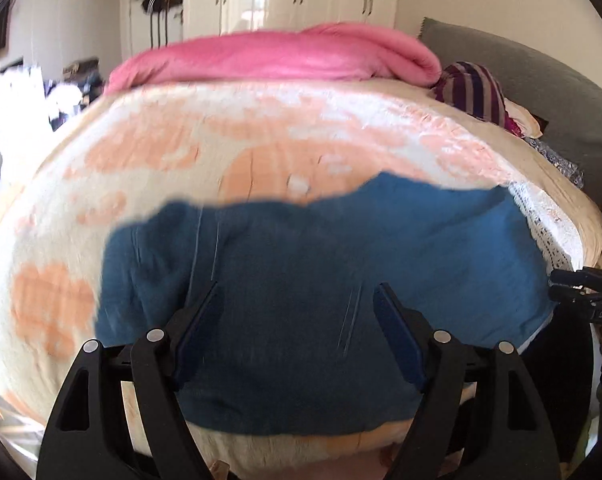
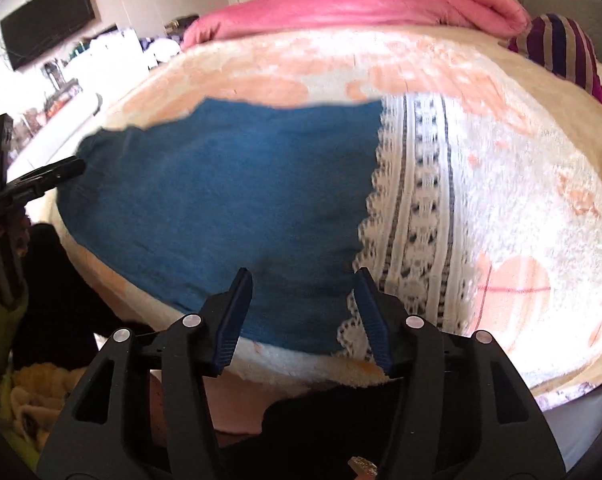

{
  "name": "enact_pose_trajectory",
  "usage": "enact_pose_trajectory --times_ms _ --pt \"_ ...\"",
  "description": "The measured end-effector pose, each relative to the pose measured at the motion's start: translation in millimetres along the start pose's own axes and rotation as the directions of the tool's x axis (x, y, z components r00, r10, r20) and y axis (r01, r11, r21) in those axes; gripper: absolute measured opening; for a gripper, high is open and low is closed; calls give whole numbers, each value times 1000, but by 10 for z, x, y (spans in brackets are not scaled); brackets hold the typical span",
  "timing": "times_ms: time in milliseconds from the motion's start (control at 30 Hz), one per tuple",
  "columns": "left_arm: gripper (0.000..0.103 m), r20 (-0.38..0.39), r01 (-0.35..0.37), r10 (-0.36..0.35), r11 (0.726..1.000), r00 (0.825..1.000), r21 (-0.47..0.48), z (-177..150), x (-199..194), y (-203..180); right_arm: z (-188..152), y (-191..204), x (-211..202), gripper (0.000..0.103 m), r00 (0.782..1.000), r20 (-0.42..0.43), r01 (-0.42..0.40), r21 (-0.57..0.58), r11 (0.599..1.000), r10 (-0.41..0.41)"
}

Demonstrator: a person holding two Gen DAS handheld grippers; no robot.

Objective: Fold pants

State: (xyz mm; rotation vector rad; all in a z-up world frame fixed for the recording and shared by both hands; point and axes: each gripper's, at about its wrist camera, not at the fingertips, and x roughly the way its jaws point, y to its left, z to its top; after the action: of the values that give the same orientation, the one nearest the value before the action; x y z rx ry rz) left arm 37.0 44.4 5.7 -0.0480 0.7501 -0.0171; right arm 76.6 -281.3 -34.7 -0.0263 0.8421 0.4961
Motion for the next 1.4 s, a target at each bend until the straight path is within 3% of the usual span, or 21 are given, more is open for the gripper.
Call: enact_pose_trajectory --times_ms 200,367,467,567,767,933,967,1033,1067,1100,1233,1400 --pt "76 9 89 -89 996 996 17 367 178 -196 278 -236 -162 47 994 96 50 79 996 -57" --pt "76 -56 146 -143 989 988 39 609 558 -415 607 -633 -100 47 989 131 46 165 985 -68" --pt "76 -118 199 -195 980 974 24 747 869 -493 831 -947 67 47 990 129 27 246 969 -61" --pt "76 -154 203 -197 979 968 22 818 1118 -523 959 -1142 266 47 993 106 21 299 954 -56" --pt "76 -213 258 -258 966 942 -27 905 1572 -502 1032 -1342 574 47 998 55 -39 310 950 23" --pt "74 -231 291 -295 955 927 -53 874 1775 -533 1057 -1324 781 35 997 23 -71 283 956 67" --pt "69 -224 293 -300 954 927 -64 871 1788 -531 1050 -1320 787 32 997 23 -73 276 958 69" --pt "43 -211 312 -326 945 922 -96 866 1788 -523 1034 -1283 774 24 997 31 -83 255 963 78" --pt "18 -210 331 -349 937 914 -114 868 1794 -514 1026 -1251 757 20 996 34 -84 237 968 78" --pt "10 -213 365 -389 920 896 -144 855 1800 -510 1015 -1191 742 18 996 39 -86 205 975 79" --pt "6 -190 380 -402 914 896 -143 860 1727 -518 982 -1063 611 15 992 81 -108 147 983 97" --pt "6 -117 370 -389 916 914 -154 1041 1610 -435 1165 -1071 475 14 989 138 -66 136 988 47"
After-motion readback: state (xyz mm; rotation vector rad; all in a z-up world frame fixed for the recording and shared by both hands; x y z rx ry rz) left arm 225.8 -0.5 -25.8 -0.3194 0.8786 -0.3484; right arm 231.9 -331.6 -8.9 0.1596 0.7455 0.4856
